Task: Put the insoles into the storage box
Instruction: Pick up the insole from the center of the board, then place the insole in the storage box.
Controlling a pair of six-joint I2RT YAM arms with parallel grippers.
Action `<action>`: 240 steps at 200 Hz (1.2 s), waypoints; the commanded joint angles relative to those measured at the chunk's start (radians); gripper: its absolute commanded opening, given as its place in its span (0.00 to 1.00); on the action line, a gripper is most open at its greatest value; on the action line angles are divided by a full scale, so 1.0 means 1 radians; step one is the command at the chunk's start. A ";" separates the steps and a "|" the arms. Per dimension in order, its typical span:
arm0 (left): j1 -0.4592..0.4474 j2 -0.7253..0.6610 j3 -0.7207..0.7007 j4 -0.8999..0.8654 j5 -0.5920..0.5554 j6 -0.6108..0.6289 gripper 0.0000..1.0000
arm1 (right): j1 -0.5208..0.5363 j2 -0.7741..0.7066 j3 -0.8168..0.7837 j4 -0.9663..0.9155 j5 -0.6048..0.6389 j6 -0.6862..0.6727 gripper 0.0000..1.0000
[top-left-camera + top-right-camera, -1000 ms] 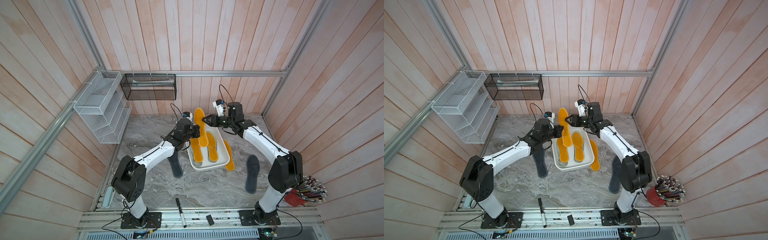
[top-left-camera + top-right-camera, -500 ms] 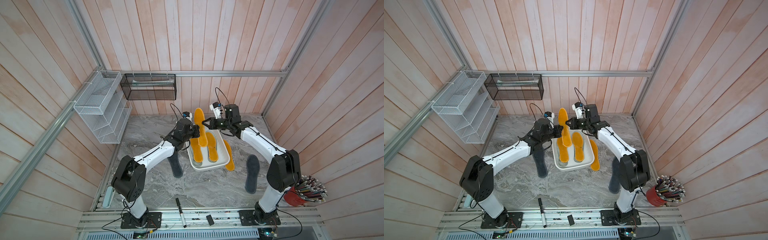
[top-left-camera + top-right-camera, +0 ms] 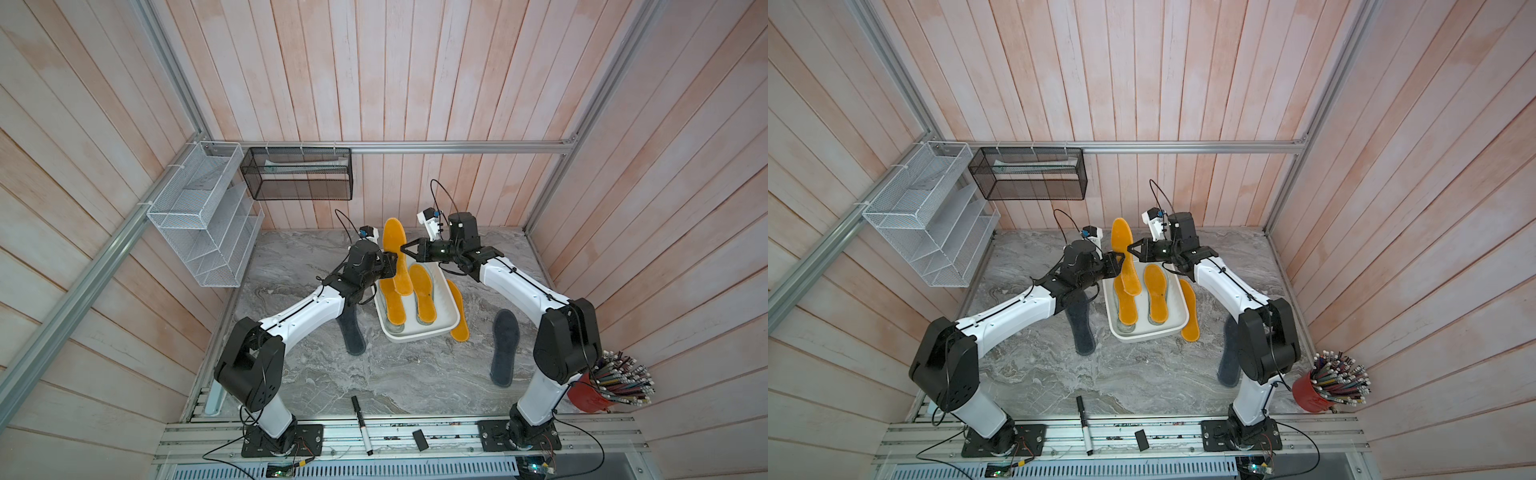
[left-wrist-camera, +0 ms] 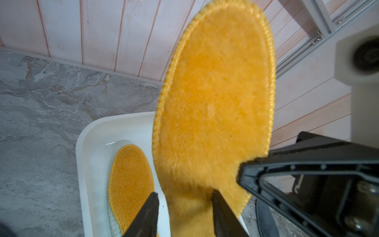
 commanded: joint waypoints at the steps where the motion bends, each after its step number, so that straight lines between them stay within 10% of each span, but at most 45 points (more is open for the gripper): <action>1: 0.010 -0.055 -0.024 0.000 -0.071 -0.014 0.59 | -0.007 0.009 -0.041 0.062 -0.059 0.050 0.00; 63: 0.056 -0.178 -0.122 -0.040 -0.218 -0.053 0.94 | -0.038 0.036 -0.153 0.242 -0.185 0.257 0.00; 240: 0.109 -0.244 -0.206 -0.061 -0.223 -0.103 1.00 | -0.031 0.236 -0.083 0.115 -0.234 0.330 0.00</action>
